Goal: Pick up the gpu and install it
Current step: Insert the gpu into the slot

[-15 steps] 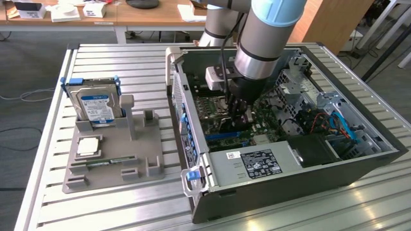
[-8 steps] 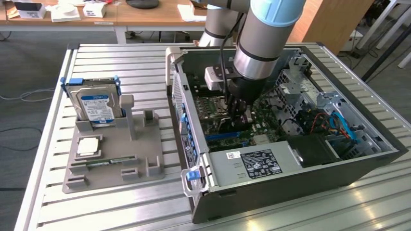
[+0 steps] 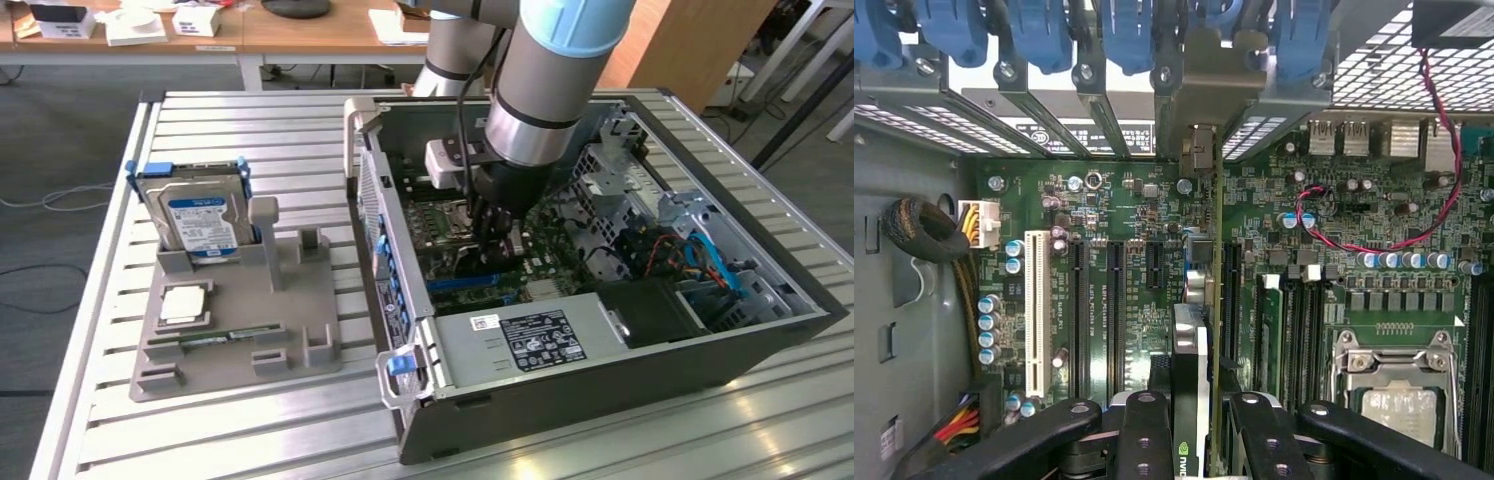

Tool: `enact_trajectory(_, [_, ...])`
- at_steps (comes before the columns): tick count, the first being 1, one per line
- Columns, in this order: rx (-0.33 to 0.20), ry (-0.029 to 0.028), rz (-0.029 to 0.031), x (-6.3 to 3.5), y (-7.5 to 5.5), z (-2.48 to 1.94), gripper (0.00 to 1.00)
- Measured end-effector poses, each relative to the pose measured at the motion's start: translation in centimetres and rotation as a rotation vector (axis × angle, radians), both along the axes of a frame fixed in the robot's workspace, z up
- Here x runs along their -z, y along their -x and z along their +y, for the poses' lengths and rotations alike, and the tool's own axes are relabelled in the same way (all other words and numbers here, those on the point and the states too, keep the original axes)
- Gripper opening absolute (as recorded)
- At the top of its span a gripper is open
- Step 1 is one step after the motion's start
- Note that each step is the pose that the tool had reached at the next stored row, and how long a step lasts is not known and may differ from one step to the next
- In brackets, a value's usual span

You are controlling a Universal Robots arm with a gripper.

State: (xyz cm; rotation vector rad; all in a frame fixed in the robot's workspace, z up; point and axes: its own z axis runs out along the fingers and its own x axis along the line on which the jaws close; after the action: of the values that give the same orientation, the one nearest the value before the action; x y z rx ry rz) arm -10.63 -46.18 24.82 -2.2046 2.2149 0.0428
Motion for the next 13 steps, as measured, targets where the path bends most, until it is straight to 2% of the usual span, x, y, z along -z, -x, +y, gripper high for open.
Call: enact_trajectory(13, [0.000,0.0002,0.0000,0.26,0.01,0.00,0.27])
